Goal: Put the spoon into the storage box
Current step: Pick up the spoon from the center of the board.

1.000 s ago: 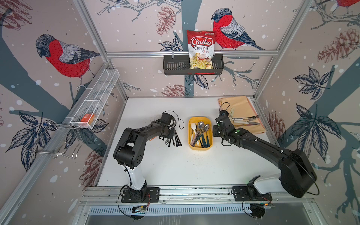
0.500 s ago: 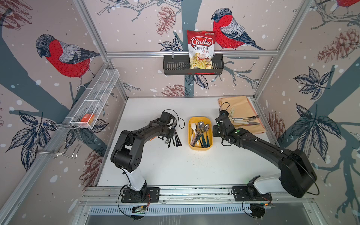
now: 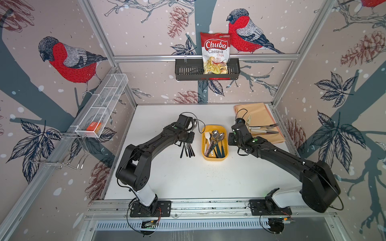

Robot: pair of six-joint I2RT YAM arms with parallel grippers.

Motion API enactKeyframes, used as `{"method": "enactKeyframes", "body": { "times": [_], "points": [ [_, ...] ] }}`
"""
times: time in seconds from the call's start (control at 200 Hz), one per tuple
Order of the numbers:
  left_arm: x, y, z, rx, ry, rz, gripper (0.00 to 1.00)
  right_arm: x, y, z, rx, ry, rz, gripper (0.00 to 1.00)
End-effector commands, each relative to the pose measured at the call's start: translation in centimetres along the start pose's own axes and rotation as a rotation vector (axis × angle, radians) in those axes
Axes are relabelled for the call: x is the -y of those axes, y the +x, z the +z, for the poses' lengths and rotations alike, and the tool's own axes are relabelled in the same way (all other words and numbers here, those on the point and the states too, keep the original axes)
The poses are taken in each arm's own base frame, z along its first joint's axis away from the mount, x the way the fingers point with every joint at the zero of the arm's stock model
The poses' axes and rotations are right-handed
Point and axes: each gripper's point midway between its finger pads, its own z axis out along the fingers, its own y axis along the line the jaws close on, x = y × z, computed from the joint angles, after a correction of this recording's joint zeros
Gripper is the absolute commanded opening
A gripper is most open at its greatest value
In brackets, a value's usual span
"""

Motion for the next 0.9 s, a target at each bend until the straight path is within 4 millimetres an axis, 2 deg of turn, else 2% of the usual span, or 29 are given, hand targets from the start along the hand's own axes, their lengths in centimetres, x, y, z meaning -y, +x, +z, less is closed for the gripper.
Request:
{"method": "enactKeyframes", "body": {
  "times": [0.0, 0.23, 0.445, 0.66, 0.821, 0.836, 0.896],
  "points": [
    [1.9, -0.4, 0.0, -0.001, 0.046, -0.078, 0.03, 0.4, -1.2, -0.7, 0.047, 0.02, 0.005, 0.45],
    [6.4, -1.4, 0.5, 0.034, 0.188, -0.231, 0.02, 1.6, -2.2, -1.9, 0.089, 0.046, 0.026, 0.45],
    [9.8, -1.6, 1.4, 0.039, 0.268, -0.279, 0.01, 2.3, -1.9, -2.2, 0.086, 0.051, 0.036, 0.45],
    [10.8, -1.6, 3.2, 0.003, 0.269, -0.298, 0.0, 2.7, -1.5, -2.5, 0.087, 0.058, 0.04, 0.45],
    [11.1, -0.8, 4.6, -0.048, 0.258, -0.31, 0.0, 3.4, -0.7, -2.3, 0.071, 0.07, 0.045, 0.45],
    [11.2, -0.8, 4.7, -0.051, 0.26, -0.311, 0.0, 3.4, -1.1, -2.9, 0.089, 0.062, 0.052, 0.45],
    [11.3, -0.6, 5.0, -0.066, 0.257, -0.314, 0.0, 3.6, -1.0, -3.0, 0.089, 0.062, 0.056, 0.45]
  ]
}}
